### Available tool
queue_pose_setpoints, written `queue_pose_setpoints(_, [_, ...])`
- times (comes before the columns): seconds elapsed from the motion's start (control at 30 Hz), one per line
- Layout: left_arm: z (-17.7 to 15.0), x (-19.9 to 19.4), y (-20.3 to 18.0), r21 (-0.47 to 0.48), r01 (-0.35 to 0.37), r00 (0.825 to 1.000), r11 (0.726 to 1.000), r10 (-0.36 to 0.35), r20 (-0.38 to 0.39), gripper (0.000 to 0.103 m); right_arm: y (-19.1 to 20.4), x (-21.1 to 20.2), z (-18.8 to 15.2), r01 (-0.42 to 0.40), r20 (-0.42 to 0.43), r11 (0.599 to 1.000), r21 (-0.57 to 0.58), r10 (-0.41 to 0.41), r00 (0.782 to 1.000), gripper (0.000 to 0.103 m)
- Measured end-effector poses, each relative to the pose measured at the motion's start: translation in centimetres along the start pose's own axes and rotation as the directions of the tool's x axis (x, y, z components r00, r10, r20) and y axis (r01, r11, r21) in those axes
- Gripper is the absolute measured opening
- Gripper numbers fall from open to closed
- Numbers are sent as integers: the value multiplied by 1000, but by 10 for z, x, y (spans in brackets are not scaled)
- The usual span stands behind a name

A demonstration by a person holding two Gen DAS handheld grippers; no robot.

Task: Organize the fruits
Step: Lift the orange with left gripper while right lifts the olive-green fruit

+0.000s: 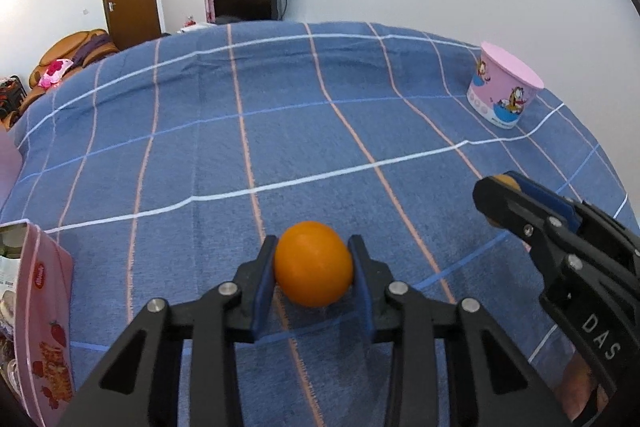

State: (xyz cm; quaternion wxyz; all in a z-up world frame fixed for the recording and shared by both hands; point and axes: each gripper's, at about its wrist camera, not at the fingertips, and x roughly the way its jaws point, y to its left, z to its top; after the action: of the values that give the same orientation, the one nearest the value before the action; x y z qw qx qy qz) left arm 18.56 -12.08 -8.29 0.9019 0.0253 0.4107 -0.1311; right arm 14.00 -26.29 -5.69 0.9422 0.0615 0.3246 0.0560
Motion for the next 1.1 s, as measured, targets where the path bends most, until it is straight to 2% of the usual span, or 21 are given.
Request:
queue_pose_setpoints(0.47, [-2,-21,3,-14,-52,993,999,53,107,37,5,-11,-3,-11,59,1000,-26,13,998,28])
queue_pose_setpoints(1.1, [-8,-39,4,-33,-101,976,994,106,192,37,14,-29,-4,2,154,998,-70,9,988,28])
